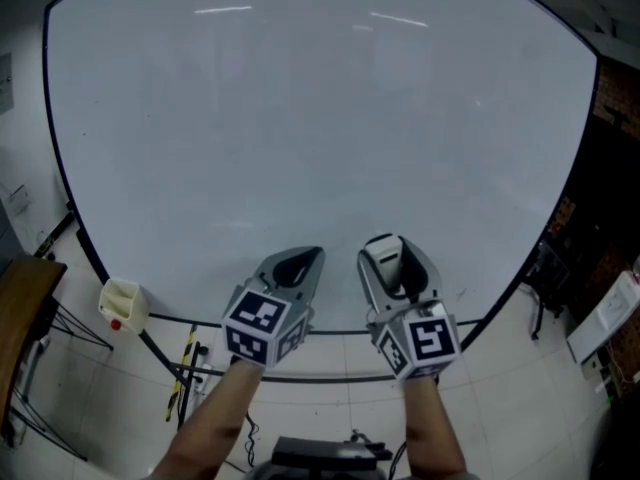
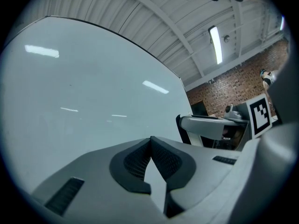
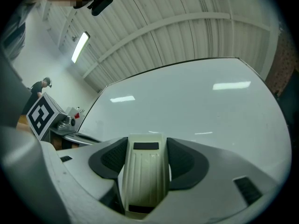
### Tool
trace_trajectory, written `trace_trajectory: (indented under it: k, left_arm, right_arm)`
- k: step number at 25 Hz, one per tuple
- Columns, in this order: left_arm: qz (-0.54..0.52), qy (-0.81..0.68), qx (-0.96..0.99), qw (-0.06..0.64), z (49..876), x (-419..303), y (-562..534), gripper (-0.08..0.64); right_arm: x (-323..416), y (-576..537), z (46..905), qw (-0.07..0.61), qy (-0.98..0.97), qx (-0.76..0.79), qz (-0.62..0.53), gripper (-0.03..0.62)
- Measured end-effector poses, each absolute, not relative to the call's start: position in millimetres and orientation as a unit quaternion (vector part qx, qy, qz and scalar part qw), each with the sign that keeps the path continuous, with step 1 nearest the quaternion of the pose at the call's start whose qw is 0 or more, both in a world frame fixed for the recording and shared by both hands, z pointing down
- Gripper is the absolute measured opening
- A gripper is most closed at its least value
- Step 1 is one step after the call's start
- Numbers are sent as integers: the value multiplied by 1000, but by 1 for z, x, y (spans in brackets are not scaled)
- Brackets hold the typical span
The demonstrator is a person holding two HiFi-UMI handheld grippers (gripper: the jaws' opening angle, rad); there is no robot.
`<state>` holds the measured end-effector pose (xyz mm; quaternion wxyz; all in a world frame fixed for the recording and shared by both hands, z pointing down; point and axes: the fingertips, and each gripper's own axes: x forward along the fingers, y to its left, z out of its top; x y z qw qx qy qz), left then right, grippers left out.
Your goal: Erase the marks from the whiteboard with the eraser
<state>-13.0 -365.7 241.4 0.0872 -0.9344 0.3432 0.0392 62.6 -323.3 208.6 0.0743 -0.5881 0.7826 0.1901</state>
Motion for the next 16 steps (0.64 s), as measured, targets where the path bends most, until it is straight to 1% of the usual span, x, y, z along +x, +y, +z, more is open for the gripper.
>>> trace_trajectory:
  k: [16]
  left_arm:
    - [32,346,-934,87,245,-5,-374,-8]
  right_arm:
    - [67,-334,212,78,789,-581,185,261]
